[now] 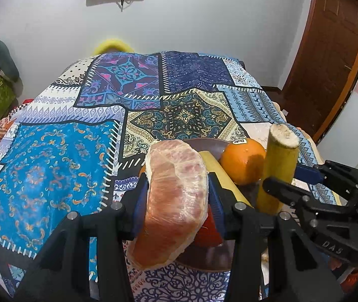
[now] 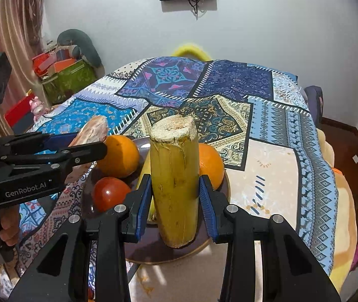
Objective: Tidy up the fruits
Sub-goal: 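Lower the cylinder upright and the pomelo segment onto the plate, open both tools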
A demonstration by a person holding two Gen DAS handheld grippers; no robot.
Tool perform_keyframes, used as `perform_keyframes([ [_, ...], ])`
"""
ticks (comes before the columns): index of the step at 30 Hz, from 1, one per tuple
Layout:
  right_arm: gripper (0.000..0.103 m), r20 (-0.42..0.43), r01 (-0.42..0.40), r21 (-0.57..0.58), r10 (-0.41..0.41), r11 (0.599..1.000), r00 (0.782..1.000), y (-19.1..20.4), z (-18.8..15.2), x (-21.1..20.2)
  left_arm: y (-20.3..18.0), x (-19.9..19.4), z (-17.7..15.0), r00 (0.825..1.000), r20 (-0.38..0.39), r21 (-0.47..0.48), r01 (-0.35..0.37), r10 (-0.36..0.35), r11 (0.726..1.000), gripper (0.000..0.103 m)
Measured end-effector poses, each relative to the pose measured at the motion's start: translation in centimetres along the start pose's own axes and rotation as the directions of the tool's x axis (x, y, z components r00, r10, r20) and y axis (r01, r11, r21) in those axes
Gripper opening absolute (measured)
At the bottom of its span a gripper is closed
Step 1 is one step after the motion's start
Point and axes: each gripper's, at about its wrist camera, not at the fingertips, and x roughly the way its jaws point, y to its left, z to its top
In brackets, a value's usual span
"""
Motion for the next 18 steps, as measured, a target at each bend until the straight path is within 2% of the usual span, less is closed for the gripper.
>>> perform_keyframes([
  [8, 0.035, -0.013, -0.019, 0.014, 0.019, 1.0, 1.0, -0.4, 0.0, 1.0, 0.1, 1.4, -0.2, 0.999, -0.036, -0.006, -0.002, 0.002, 1.0, 0.045],
  [15, 0.035, -0.017, -0.032, 0.021, 0.032, 0.999, 0.999, -0.5, 0.1, 1.2, 0.0, 1.5, -0.1, 0.999, -0.035, 0.003, -0.016, 0.016, 1.0, 0.045],
  [18, 0.035, -0.02, -0.031, 0.022, 0.031, 0.999, 0.999, -0.5, 0.1, 1.3, 0.1, 1.3, 0.0, 0.999, -0.038, -0.002, -0.015, 0.015, 1.0, 0.05],
])
